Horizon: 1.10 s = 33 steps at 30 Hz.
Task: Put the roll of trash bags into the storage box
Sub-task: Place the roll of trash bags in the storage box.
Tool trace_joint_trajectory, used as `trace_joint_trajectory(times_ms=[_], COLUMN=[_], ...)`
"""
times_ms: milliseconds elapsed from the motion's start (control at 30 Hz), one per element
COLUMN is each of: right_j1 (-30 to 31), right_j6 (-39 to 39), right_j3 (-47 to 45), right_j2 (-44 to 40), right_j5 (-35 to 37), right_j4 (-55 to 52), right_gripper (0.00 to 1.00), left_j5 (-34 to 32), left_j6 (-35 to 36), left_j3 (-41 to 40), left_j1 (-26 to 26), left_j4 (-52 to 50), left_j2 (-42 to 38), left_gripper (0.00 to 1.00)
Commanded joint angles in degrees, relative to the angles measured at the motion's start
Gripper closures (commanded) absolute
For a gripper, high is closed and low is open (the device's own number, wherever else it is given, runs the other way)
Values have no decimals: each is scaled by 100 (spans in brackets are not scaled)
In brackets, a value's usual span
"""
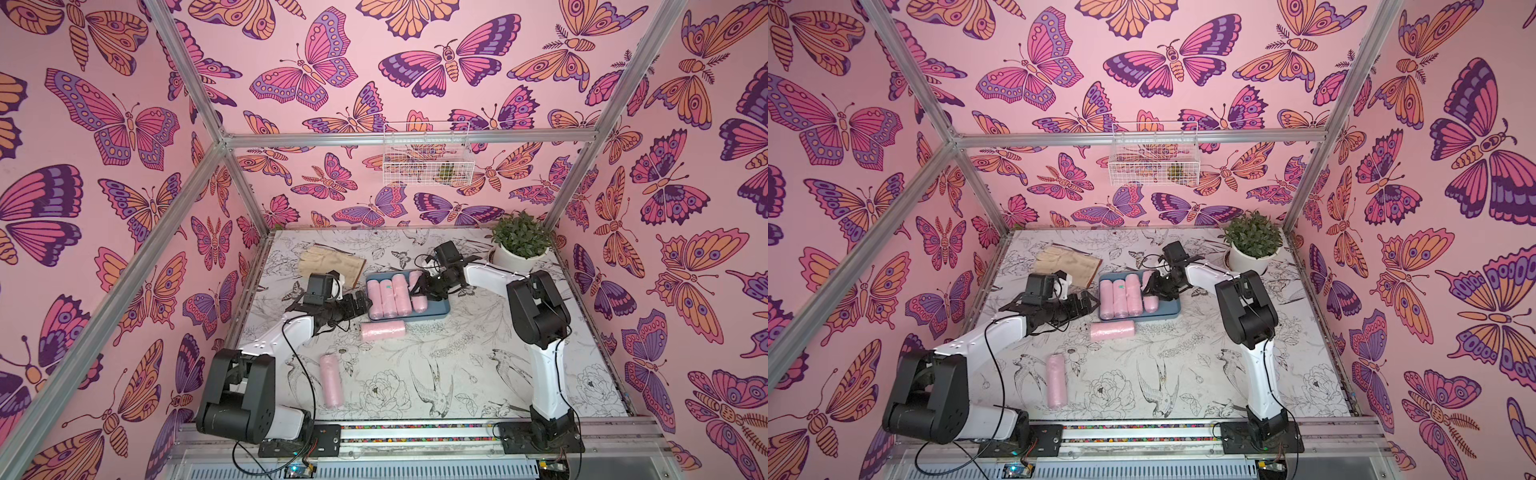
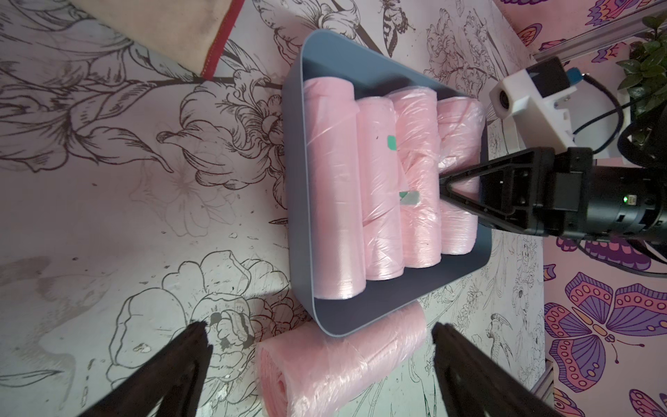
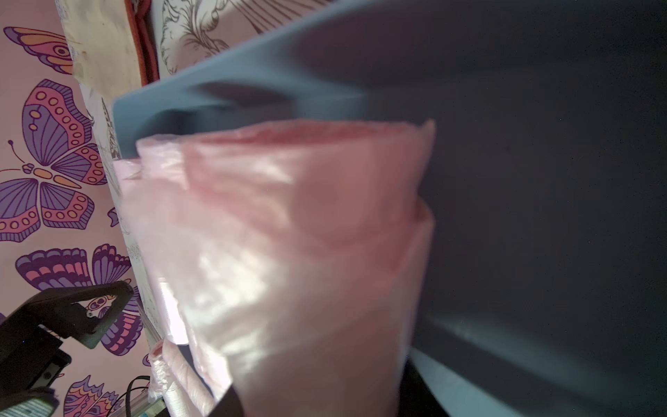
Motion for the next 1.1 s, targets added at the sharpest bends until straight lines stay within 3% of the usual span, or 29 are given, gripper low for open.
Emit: trace_joint_trajectory(times_ms=[0, 533, 767, 1067], right_j1=[-41, -32, -32, -32], right_j6=[35, -77, -178, -334], right_j3=[209, 305, 323, 323], right_j2=[123, 169, 69, -169], right_j5=[-142, -196, -144, -20], right_j4=[55, -98, -213, -415], right_gripper=[61, 51, 39, 33], left_j5=[105, 120, 120, 119], left_j6=[76, 52, 48, 36], left_j3=[-28, -47, -54, -60], left_j1=[30, 28, 28, 30], left_j4=[-101, -92, -96, -100], left_j2=[-20, -66, -74, -81], left_gripper=[0, 0, 0, 0])
